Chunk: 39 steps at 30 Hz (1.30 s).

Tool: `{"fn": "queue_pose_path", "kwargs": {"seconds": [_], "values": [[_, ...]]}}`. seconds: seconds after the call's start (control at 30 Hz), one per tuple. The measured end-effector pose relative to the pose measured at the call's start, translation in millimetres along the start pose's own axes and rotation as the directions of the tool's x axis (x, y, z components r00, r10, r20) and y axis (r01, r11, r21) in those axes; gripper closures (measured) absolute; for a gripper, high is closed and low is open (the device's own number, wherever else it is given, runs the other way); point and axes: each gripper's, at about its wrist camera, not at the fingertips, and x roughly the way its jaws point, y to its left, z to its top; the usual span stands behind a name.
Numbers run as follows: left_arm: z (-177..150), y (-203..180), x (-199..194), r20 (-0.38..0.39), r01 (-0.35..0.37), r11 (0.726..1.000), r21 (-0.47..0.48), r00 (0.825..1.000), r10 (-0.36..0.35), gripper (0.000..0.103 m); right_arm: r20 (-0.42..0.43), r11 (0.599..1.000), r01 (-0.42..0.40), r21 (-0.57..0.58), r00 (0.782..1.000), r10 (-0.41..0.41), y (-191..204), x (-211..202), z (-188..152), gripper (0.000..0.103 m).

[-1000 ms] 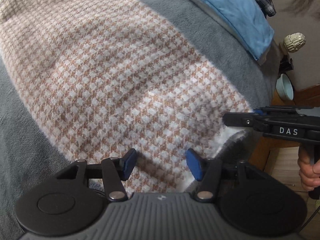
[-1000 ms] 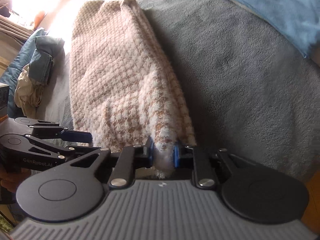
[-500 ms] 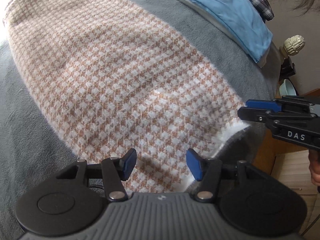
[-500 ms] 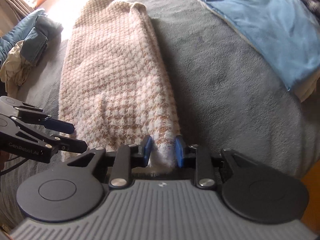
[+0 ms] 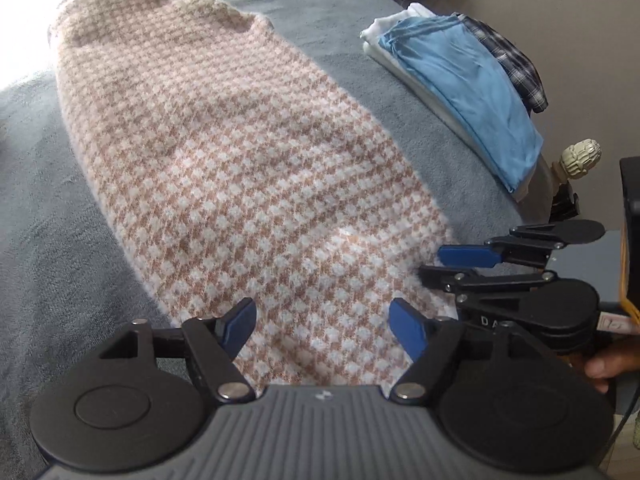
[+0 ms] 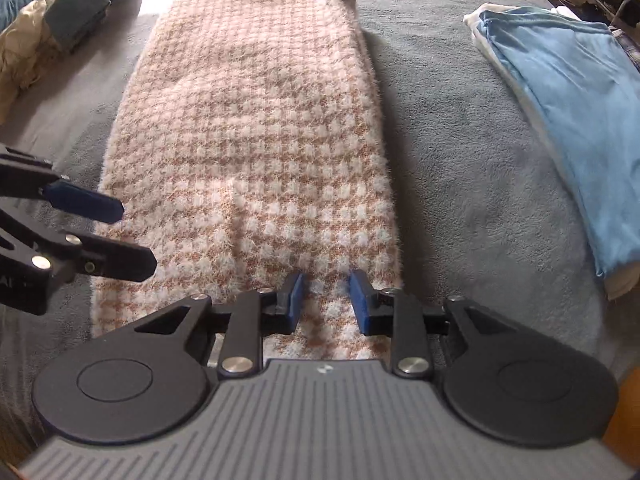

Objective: Fold clothes
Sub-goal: 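Open the right gripper and smooth the coat hem with both grippers, then grasp the coat strip end with both grippers side by side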

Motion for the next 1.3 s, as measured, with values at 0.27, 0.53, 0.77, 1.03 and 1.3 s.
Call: {"fn": "queue_pose_path", "kwargs": {"seconds": [0.27,0.53,0.77,1.03,1.3], "values": [[10.1,17.9,-15.3,0.158,-0.033,0.998,-0.058,0.987,0.042,0.008,-0.089,0.998,0.005,0.059,0.996,0.001,0.7,0.6,11.7,0.058],[7.9,33.2,-35.9,0.237,-0.061,0.997,-0.046,0.969,0.07,0.004,-0.11,0.987,-0.014,0.159,0.993,0.032,-6.4,6.0,14.8,0.045],[5.5,32.4,-28.4,0.233,-0.07,0.995,-0.065,0.969,0.083,0.0,-0.078,0.984,-0.052,0.168,0.995,0.065,-12.7,6.1,9.3,0.04],[24.2,42.7,-14.9,0.216,-0.053,0.984,-0.173,0.972,0.09,0.001,-0.056,0.96,-0.172,0.223,0.98,0.189,-28.8,7.7,11.0,0.024],[57.5,86.0,-13.3,0.261,-0.092,0.934,-0.346,0.946,0.19,0.001,-0.099,0.963,-0.226,0.149,0.965,0.242,-27.7,5.6,31.8,0.006]]}}
